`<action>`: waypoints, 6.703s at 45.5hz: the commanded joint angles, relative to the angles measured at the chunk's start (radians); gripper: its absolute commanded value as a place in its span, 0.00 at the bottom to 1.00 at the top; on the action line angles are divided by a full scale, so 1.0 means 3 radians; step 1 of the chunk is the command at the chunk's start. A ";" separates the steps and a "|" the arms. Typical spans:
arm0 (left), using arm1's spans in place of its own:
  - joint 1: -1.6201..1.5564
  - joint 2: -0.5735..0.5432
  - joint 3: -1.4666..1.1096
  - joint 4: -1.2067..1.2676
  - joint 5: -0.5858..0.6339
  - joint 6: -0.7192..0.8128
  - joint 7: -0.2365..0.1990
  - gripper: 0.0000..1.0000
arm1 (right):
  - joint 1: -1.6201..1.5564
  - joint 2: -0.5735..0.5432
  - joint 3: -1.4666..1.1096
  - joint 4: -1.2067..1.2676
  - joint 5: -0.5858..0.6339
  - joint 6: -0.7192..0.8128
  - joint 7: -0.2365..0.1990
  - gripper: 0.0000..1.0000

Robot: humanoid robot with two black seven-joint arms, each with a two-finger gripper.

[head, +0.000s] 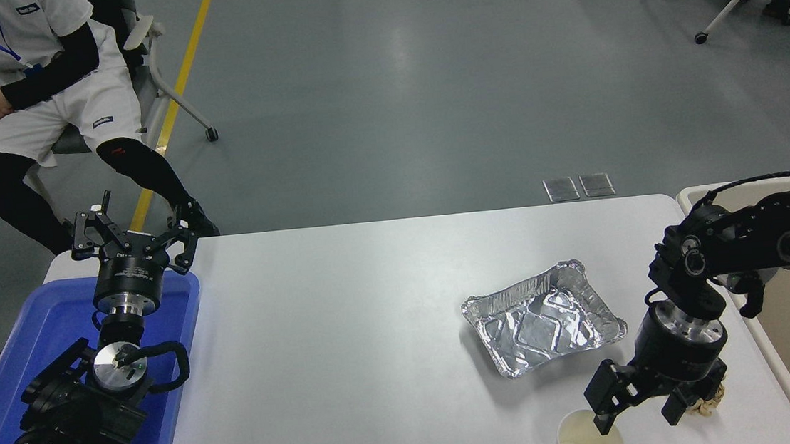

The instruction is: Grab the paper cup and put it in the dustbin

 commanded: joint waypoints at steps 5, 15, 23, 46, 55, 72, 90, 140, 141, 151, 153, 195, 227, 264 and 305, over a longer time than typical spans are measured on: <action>0.0000 0.0000 0.0000 0.0000 0.0000 0.0000 0.0000 0.99 | -0.0164 0.0001 0.0022 0.0033 0.0022 0.0000 -0.0032 1.00; 0.0000 0.0000 0.0000 0.0000 0.0000 0.0000 0.0000 0.99 | -0.0231 0.0001 0.0032 0.0033 0.0053 0.0000 -0.0027 1.00; 0.0000 0.0000 0.0000 0.0000 0.0000 0.0000 0.0000 0.99 | -0.0251 -0.0004 0.0099 0.0023 0.0063 0.0000 -0.0027 1.00; 0.0000 0.0000 0.0000 0.0000 0.0000 0.0000 0.0000 0.99 | -0.0297 -0.0004 0.0135 0.0018 0.0227 -0.0603 -0.0027 1.00; 0.0000 0.0000 0.0000 0.0000 0.0000 0.0000 0.0000 0.99 | -0.0318 -0.0004 0.0094 0.0018 0.0222 -0.0705 -0.0022 1.00; 0.0000 0.0000 0.0000 0.0000 0.0000 0.0000 0.0000 0.99 | -0.0374 -0.0004 0.0078 0.0054 0.0201 -0.0772 -0.0012 0.88; 0.0000 0.0000 0.0000 0.0000 0.0000 0.0000 0.0000 0.99 | -0.0369 -0.0034 0.0027 0.0187 0.0171 -0.0767 -0.0012 0.11; 0.0000 0.0000 0.0000 0.0000 0.0000 0.0000 0.0000 0.99 | 0.0571 -0.0275 -0.0208 0.0258 0.0171 0.0000 -0.0022 0.00; 0.0000 0.0000 0.0000 0.0000 0.0000 0.0000 0.0000 0.99 | 0.0612 -0.0275 -0.0233 0.0258 0.0171 0.0000 -0.0022 0.00; 0.0000 0.0000 0.0000 0.0000 0.0000 0.0000 0.0000 0.99 | 0.1103 -0.0275 -0.0397 0.0263 0.0176 0.0000 -0.0022 0.00; 0.0000 0.0000 0.0000 0.0000 0.0000 0.0000 0.0000 0.99 | 0.1200 -0.0275 -0.0402 0.0263 0.0176 0.0000 -0.0022 0.00; 0.0000 0.0000 0.0000 0.0000 0.0000 0.0000 0.0000 0.99 | 0.2694 -0.0479 -0.0740 0.0263 0.0171 0.0000 -0.0027 0.00; 0.0000 -0.0005 0.0000 0.0000 0.0000 0.0000 0.0000 0.99 | 0.2725 -0.0903 -0.0908 0.0115 -0.0228 0.0000 -0.0027 0.00; 0.0000 0.0000 0.0000 0.0000 0.0000 0.0000 0.0000 0.99 | 0.1263 -0.1762 -0.0848 -0.1822 -0.0218 0.0000 -0.0027 0.00; 0.0000 0.0000 0.0000 0.0000 0.0000 0.0000 0.0000 0.99 | -0.1094 -0.1732 0.0947 -0.2753 -0.0034 0.0000 -0.0027 0.00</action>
